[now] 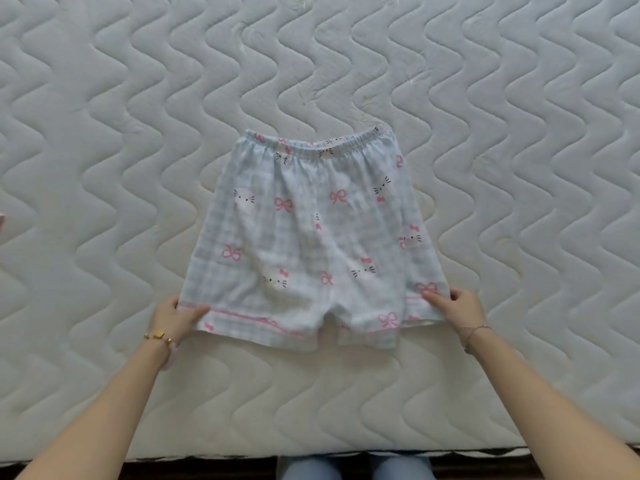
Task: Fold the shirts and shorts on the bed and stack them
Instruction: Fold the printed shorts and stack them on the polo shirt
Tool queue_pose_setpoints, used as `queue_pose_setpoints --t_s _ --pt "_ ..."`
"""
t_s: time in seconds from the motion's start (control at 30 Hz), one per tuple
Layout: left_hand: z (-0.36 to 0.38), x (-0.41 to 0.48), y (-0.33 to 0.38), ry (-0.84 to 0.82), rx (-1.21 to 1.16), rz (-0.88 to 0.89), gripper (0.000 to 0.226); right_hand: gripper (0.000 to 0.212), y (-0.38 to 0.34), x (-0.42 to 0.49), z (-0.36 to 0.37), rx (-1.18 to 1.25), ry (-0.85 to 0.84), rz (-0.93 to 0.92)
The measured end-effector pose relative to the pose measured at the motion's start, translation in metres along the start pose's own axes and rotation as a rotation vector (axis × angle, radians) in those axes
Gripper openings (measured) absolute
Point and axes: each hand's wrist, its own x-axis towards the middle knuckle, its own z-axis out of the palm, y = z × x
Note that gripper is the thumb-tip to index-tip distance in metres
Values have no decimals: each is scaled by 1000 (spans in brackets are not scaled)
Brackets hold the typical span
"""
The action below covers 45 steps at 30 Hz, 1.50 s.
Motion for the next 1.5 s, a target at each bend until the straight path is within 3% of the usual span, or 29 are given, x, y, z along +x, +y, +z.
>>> queue_pose_setpoints --t_s 0.1,0.27,0.33,0.47,0.57,0.77,0.9,1.27,1.5 --pt "-5 7 -9 101 3 11 31 24 9 11 -14 -32 97 -27" --pt "0 5 -30 43 -210 -73 30 17 18 5 -15 -14 90 -48" --pt "7 2 -45 33 -321 -128 33 22 23 -2 -11 65 101 -11" --pt "41 -40 -54 -106 -702 -198 6 23 41 -25 7 308 56 102" --pt "72 -75 -50 -223 -776 -219 8 5 41 -50 27 492 -44 171" --pt "113 -95 -31 -336 -927 -198 15 14 32 -59 52 733 -135 215" --pt "123 -96 -18 -337 -903 -210 4 10 29 -56 54 815 -94 232" --pt "123 -103 -50 -159 -773 -246 19 10 78 -64 30 646 111 232" --pt "119 -118 -60 -139 -630 -288 27 10 80 -66 26 578 76 243"
